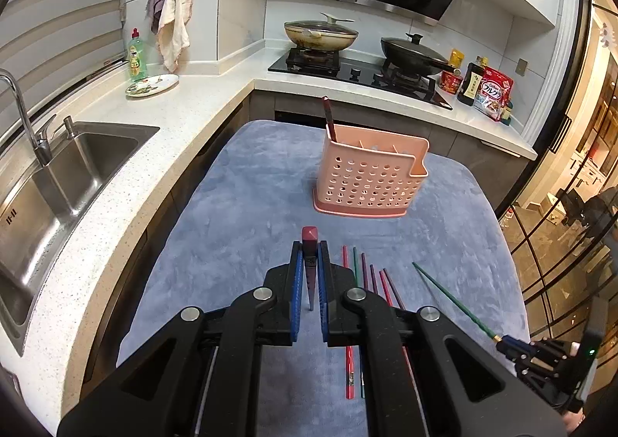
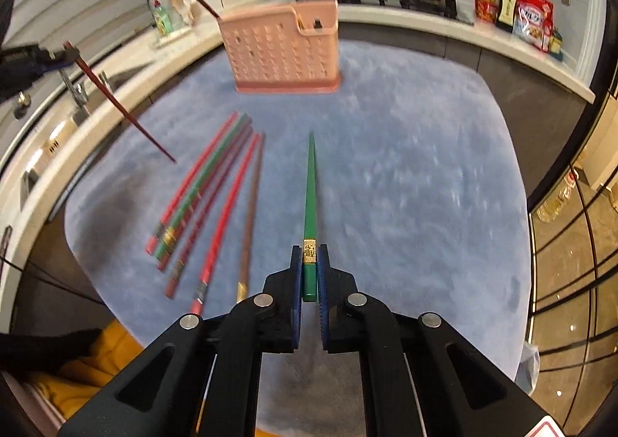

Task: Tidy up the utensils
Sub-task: 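Lift both held chopsticks and carry them above the pink holder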

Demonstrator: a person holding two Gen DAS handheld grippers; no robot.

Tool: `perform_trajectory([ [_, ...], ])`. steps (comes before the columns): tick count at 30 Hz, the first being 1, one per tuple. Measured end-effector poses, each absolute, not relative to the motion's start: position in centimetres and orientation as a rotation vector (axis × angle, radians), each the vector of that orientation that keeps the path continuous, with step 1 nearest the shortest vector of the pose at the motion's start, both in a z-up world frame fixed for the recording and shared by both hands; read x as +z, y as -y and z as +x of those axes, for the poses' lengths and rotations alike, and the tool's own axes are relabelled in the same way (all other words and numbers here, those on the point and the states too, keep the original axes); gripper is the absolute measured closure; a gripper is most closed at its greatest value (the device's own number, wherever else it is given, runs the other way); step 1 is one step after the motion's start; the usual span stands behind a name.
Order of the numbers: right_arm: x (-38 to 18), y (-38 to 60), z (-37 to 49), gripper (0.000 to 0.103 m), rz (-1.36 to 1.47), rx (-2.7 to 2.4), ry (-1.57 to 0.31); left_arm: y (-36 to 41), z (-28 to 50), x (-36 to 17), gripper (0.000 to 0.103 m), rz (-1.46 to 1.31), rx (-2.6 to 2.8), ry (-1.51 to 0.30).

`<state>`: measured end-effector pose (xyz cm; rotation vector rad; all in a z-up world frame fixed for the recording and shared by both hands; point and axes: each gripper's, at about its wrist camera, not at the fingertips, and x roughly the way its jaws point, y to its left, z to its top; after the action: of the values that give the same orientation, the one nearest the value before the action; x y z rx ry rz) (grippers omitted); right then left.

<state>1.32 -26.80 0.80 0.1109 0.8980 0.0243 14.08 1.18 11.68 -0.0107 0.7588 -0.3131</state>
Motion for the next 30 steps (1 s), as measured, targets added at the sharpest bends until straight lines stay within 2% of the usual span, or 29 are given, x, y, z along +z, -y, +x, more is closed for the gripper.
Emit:
perform_trajectory([
  [16, 11.2, 26.1, 7.9, 0.096, 0.159, 0.015, -0.651, -1.7, 15.6, 13.8, 0.096, -0.017, -0.319, -0.701],
  [30, 14.5, 26.3, 11.5, 0.096, 0.205, 0.027, -0.57, -1.5, 17.0, 15.2, 0.096, -0.006, -0.326, -0.67],
])
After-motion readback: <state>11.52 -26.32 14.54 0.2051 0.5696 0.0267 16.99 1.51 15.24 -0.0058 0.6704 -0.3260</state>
